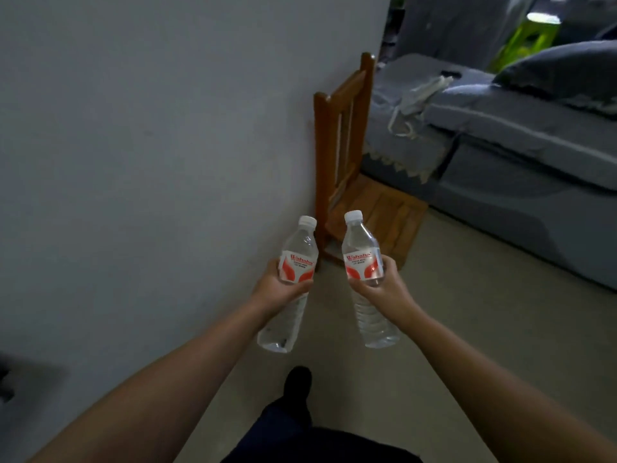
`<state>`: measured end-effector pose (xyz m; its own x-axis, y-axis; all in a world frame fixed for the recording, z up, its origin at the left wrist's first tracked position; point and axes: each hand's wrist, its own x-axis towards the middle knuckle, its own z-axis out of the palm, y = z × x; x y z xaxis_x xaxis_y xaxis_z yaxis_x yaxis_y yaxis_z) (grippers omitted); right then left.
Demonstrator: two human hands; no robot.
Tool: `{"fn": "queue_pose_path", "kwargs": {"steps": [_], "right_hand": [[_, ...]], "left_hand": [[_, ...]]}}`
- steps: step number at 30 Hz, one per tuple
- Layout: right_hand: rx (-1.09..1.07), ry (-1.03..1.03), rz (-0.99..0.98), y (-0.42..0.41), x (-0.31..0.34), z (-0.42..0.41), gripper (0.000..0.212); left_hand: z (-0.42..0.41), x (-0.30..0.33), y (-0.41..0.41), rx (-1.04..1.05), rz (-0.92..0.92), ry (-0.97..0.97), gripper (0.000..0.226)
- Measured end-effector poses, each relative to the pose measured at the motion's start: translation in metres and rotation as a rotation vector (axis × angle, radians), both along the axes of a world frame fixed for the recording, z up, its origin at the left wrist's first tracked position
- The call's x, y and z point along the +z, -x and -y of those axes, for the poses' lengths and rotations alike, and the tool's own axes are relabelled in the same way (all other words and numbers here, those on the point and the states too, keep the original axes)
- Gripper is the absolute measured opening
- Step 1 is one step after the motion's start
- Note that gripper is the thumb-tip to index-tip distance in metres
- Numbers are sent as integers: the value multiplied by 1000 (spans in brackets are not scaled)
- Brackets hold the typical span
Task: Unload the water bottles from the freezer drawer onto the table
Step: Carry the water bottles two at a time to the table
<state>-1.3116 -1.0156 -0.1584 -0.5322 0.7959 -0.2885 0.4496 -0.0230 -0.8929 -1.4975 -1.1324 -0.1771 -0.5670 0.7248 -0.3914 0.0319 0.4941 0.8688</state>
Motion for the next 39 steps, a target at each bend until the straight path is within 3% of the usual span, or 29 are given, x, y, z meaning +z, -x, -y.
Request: {"fn": "queue_pose_path", "kwargs": {"steps": [12, 20, 31, 35, 39], "right_hand": [[-542, 70, -130, -46, 3, -79, 65], [-829, 36, -119, -147, -14, -142, 59], [-952, -16, -33, -313, -2, -268, 58], [-1053, -17, -27, -365, 0, -293, 49], [-1178, -8, -19, -401, -4, -306, 53]], "left_hand": [[-190, 11, -13, -529, 63, -6, 65], [-313, 1, -122, -827, 34, 18, 64], [-473, 3, -306, -990, 24, -3, 60], [-511, 5, -361, -1026, 36, -7, 52], [-543, -1, -404, -1133, 2, 28, 59]]}}
